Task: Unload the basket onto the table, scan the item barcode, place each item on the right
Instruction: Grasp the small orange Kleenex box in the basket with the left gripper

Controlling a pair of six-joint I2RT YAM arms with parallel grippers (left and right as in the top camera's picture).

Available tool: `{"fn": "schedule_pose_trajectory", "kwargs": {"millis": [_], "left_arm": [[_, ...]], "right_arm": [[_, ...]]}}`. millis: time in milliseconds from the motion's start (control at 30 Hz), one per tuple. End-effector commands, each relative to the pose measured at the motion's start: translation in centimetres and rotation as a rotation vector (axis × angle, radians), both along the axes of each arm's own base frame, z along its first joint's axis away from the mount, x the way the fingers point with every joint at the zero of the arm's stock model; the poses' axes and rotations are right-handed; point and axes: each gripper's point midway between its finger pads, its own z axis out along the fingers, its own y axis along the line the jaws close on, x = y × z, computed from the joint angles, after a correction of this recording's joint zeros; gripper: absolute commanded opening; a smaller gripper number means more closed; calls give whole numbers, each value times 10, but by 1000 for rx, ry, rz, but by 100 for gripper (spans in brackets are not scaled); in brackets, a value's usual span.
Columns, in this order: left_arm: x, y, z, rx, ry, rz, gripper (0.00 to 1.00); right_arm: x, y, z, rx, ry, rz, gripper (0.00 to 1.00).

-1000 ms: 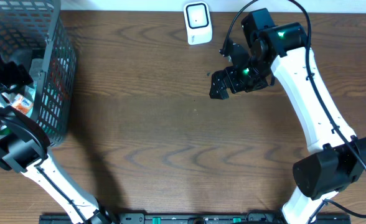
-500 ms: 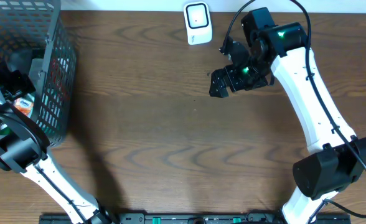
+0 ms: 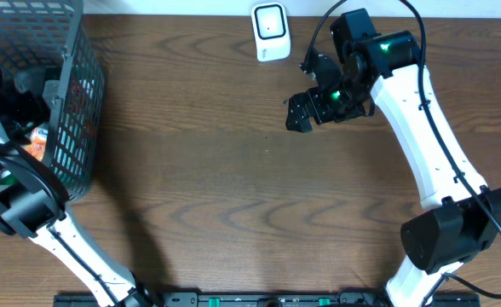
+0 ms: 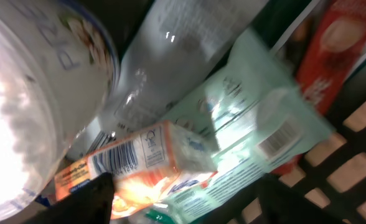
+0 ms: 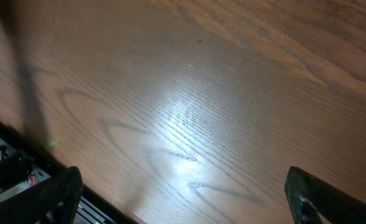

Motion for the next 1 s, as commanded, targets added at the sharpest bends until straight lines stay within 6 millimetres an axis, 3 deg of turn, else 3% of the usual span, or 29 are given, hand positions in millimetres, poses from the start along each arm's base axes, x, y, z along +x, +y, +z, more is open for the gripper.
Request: {"fn": "schedule_pose_trajectory", "kwargs": {"millis": [0, 167, 500, 567, 667, 833, 900, 967], "left_arm": [[3, 0, 15, 39, -33, -22, 80], [-4, 7, 1, 76, 10, -23, 84], [-24, 17, -49, 142, 106, 8, 89], [-22, 18, -50, 147, 100, 8, 88], [-18, 20, -45, 158, 80, 9, 78], [-11, 23, -25, 181, 30, 14, 53], [-12, 22, -23, 181, 30, 14, 57], [-18, 18, -27, 165, 54, 11, 73]], "right_arm": [[1, 3, 0, -1, -4, 6, 99], [0, 3, 0, -2, -1, 6, 99], [0, 4, 0, -2, -2, 7, 99], [0, 4, 0, -2, -2, 7, 99], [0, 4, 0, -2, -2, 7, 99], [1, 4, 0, -1, -5, 7, 99], [1, 4, 0, -1, -5, 7, 99], [1, 4, 0, -1, -5, 7, 99]]}}
